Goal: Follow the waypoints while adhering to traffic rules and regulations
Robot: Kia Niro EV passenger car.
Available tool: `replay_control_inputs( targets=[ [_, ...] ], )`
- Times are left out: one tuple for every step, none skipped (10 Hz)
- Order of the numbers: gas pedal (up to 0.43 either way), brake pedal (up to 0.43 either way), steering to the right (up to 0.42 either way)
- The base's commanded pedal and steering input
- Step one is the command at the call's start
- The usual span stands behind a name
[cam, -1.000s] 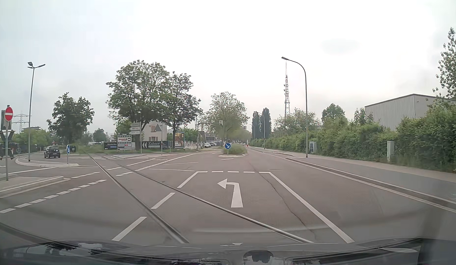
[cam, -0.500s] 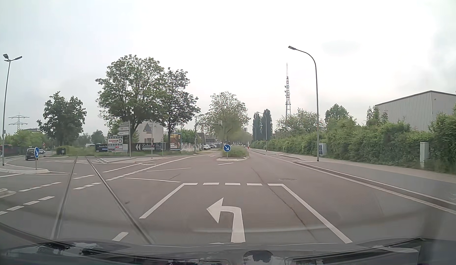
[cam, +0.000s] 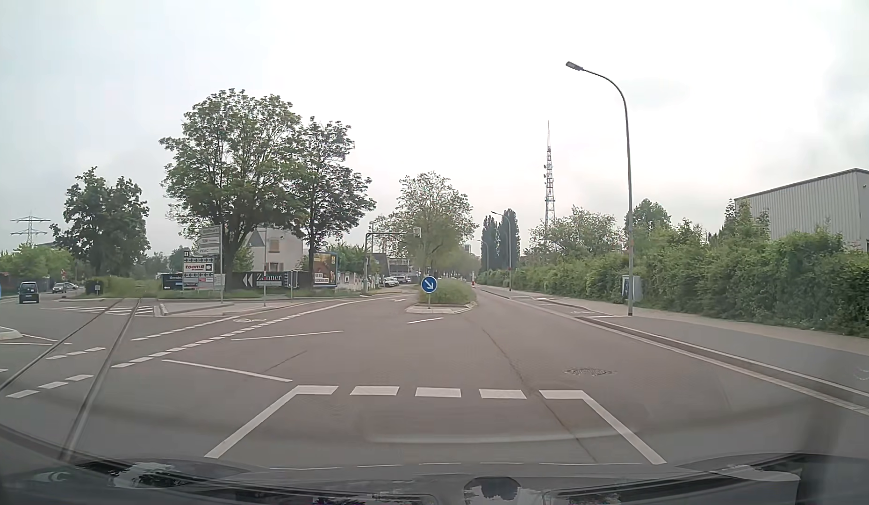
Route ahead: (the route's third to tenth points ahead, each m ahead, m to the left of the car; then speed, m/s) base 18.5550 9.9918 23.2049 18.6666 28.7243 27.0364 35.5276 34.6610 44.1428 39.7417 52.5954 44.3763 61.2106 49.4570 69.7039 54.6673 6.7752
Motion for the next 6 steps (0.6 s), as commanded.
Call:
replay_control_inputs(
  targets=[
    [0.000,0.165,-0.018],
    [0.000,0.165,-0.031],
    [0.000,0.152,-0.051],
    [0.000,0.152,-0.081],
    [0.000,0.140,-0.114],
    [0.000,0.116,-0.154]
  ],
)
